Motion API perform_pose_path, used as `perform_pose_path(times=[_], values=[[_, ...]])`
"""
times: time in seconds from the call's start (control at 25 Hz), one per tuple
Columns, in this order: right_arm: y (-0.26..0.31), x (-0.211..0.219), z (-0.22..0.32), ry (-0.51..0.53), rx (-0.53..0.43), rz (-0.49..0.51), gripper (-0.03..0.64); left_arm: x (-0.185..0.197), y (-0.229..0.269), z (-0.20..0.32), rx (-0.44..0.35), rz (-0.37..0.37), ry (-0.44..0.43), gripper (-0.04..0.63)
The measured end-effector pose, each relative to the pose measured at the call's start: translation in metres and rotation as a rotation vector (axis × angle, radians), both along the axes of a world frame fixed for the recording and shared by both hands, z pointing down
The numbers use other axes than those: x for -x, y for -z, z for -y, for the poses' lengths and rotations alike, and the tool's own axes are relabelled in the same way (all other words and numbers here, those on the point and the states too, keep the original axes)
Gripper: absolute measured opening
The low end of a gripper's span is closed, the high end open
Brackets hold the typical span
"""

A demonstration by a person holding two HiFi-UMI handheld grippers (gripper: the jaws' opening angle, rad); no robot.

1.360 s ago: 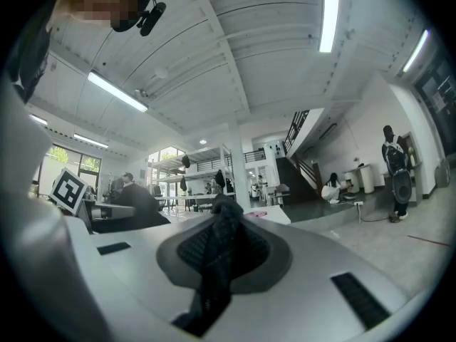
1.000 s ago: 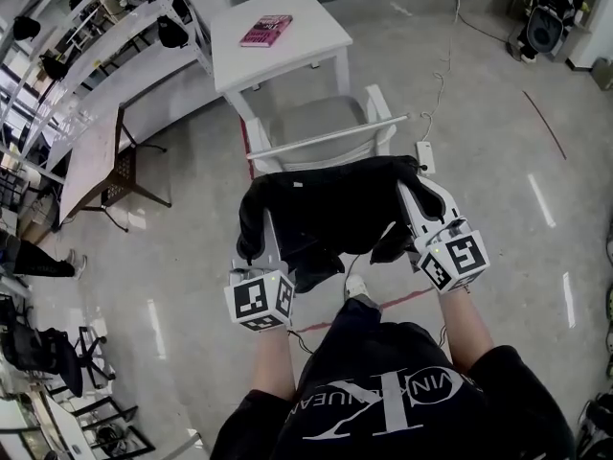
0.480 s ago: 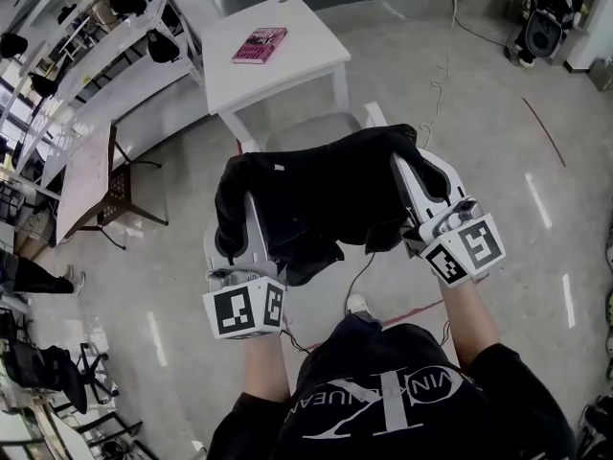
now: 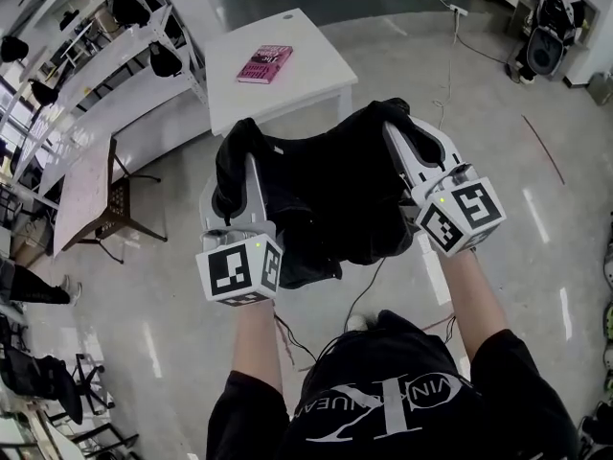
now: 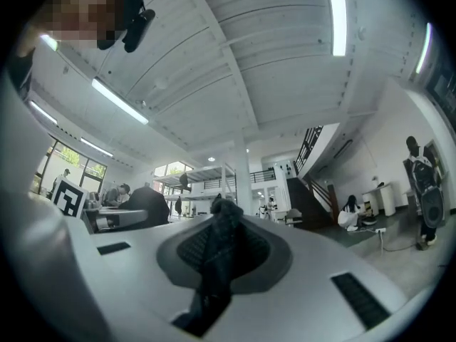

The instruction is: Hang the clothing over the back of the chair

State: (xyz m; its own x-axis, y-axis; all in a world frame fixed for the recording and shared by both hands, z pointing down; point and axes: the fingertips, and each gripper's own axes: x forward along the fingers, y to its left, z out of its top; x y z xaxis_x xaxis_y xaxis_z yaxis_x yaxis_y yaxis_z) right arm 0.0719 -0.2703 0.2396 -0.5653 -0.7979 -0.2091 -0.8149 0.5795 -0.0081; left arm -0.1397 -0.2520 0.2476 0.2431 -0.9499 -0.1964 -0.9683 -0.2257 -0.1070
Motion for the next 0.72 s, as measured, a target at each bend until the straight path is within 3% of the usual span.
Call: perform_pose_path(times=[0.72], values=[[-0.081,0.026,0.135,0.082,0.253,-0.077,0.04,0.01,-0.067,0.105,0.179,0.045,0.069,0.059]])
